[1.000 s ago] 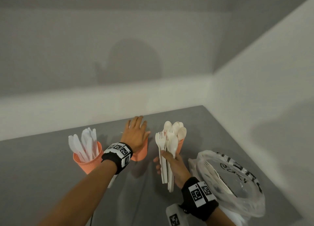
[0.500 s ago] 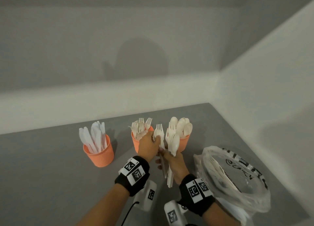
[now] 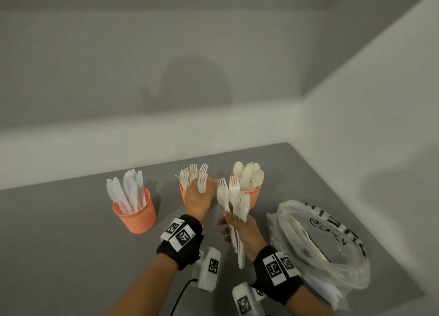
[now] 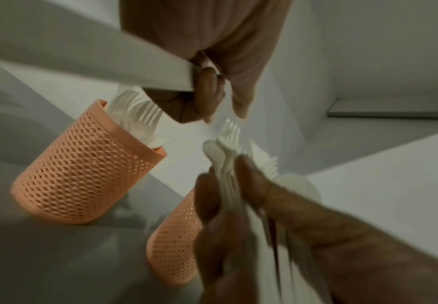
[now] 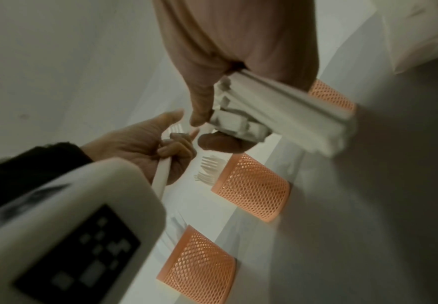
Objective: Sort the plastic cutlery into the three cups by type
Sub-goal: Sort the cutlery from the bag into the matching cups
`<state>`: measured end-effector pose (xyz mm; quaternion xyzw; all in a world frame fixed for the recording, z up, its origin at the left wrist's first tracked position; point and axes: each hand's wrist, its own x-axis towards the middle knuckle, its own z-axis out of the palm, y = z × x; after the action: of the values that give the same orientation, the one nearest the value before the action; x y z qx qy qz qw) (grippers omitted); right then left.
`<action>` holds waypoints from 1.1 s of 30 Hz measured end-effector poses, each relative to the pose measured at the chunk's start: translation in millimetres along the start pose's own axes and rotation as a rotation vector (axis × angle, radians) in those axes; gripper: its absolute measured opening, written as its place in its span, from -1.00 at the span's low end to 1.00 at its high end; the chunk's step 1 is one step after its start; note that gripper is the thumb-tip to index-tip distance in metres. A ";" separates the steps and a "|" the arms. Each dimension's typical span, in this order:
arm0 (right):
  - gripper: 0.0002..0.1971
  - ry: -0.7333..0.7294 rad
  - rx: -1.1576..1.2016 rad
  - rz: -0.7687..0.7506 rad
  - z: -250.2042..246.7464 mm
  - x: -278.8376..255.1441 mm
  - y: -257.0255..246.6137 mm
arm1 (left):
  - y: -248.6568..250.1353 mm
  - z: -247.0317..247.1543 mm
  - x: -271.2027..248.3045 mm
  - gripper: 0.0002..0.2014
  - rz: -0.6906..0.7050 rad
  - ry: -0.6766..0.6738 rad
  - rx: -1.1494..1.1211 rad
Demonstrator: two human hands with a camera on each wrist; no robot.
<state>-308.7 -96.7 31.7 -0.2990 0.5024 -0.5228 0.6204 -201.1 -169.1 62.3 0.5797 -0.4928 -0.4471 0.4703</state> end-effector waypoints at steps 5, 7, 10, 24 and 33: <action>-0.84 -0.026 -0.018 0.015 -0.1 -2.1 -2.7 | -3.6 13.2 -6.3 -0.85 0.015 -0.050 -0.001; -0.81 -0.022 0.004 0.032 -3.0 -2.7 -4.3 | -6.3 15.4 -2.3 -0.80 0.018 -0.037 0.027; -0.83 0.012 0.005 0.042 -9.5 -1.2 -4.5 | -1.3 11.2 1.7 -0.75 -0.043 -0.049 -0.079; -0.89 0.064 -0.068 0.009 -17.7 6.1 -21.0 | 53.2 -45.4 81.8 -0.69 0.358 0.261 -0.248; -0.89 0.044 -0.008 0.007 -14.3 13.0 -23.2 | 23.6 -46.1 85.0 -0.73 0.397 0.246 -0.242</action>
<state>-330.8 -113.1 43.9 -0.2881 0.5191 -0.5248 0.6100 -149.7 -250.3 88.2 0.4612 -0.4791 -0.3277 0.6711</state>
